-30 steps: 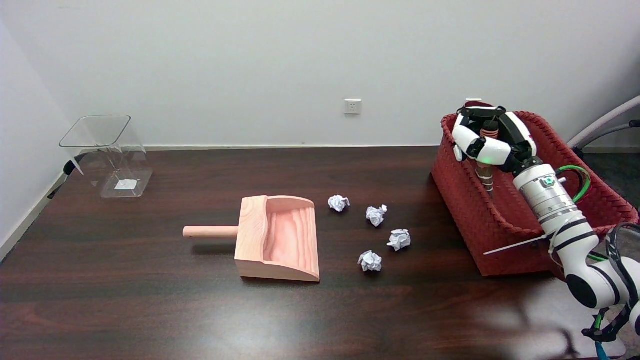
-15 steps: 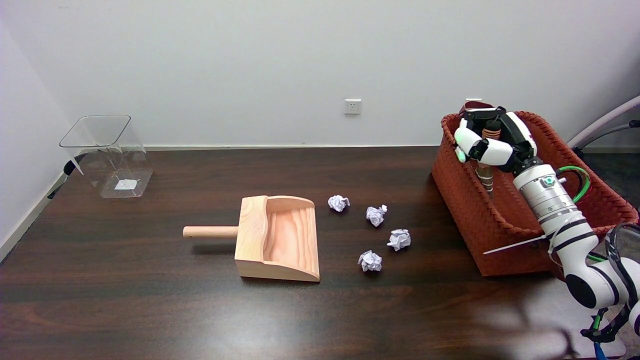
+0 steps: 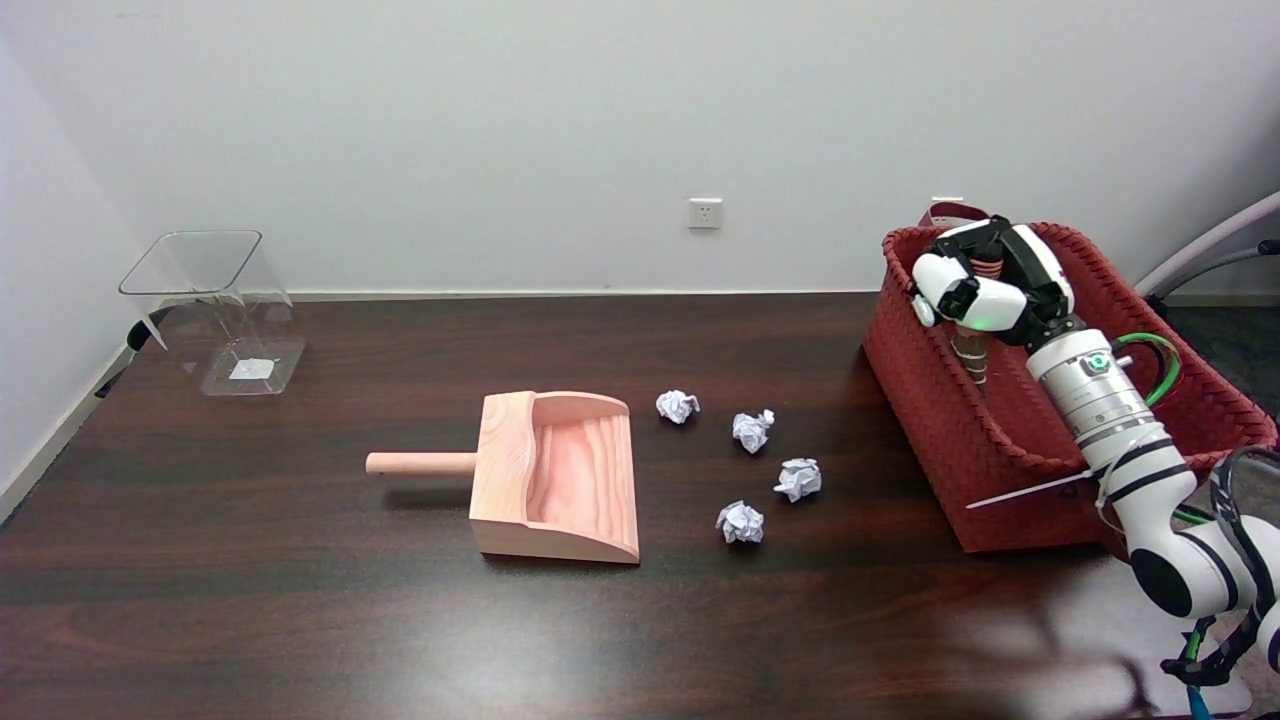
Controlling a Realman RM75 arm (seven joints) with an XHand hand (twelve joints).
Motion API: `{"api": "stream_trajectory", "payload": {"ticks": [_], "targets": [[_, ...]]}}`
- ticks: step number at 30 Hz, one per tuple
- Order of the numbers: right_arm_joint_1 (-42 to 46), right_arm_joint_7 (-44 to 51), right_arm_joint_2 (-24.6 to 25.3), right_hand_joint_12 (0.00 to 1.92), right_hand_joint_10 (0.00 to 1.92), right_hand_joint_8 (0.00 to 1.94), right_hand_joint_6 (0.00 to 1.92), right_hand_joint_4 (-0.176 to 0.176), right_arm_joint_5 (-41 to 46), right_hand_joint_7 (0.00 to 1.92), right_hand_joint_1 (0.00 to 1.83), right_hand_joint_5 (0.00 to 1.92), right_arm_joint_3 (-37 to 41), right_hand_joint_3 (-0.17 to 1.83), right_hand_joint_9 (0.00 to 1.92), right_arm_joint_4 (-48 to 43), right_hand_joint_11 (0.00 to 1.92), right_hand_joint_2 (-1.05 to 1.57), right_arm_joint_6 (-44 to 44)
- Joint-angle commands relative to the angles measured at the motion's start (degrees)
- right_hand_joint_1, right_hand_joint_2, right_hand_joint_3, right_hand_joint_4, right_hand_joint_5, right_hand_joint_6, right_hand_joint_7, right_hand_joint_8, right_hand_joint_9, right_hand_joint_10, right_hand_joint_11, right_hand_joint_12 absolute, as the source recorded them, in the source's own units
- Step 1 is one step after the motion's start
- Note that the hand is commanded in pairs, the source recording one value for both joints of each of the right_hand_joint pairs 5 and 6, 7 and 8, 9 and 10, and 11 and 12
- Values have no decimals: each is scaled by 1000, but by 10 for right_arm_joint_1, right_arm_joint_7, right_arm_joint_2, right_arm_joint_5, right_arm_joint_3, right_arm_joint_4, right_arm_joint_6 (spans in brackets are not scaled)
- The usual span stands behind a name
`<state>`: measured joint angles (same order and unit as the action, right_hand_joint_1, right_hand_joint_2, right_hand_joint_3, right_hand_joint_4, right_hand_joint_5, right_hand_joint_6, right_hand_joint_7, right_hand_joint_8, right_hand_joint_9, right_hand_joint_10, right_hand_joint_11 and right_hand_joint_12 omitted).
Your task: Pick up the broom in the basket.
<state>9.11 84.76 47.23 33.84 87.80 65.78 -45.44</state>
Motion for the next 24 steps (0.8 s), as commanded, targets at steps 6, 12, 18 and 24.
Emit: {"api": "stream_trajectory", "payload": {"ticks": [6,12,18,24], "targets": [[0,-3,6,1574,1920,1920,1920,0,1,1920,1074,1920,1,1319,1920,-2,1574,354,-12],[0,-6,6,1638,1920,1920,1920,0,29,1920,1133,1920,-1,1292,1920,-8,1638,-23,-35],[3,-6,7,1794,1920,1920,1920,0,42,1920,1171,1920,-2,1241,1920,-12,1794,-232,-56],[4,-6,10,1864,1920,1920,1920,0,43,1920,1211,1920,-2,1130,1920,-11,1864,-200,-61]]}}
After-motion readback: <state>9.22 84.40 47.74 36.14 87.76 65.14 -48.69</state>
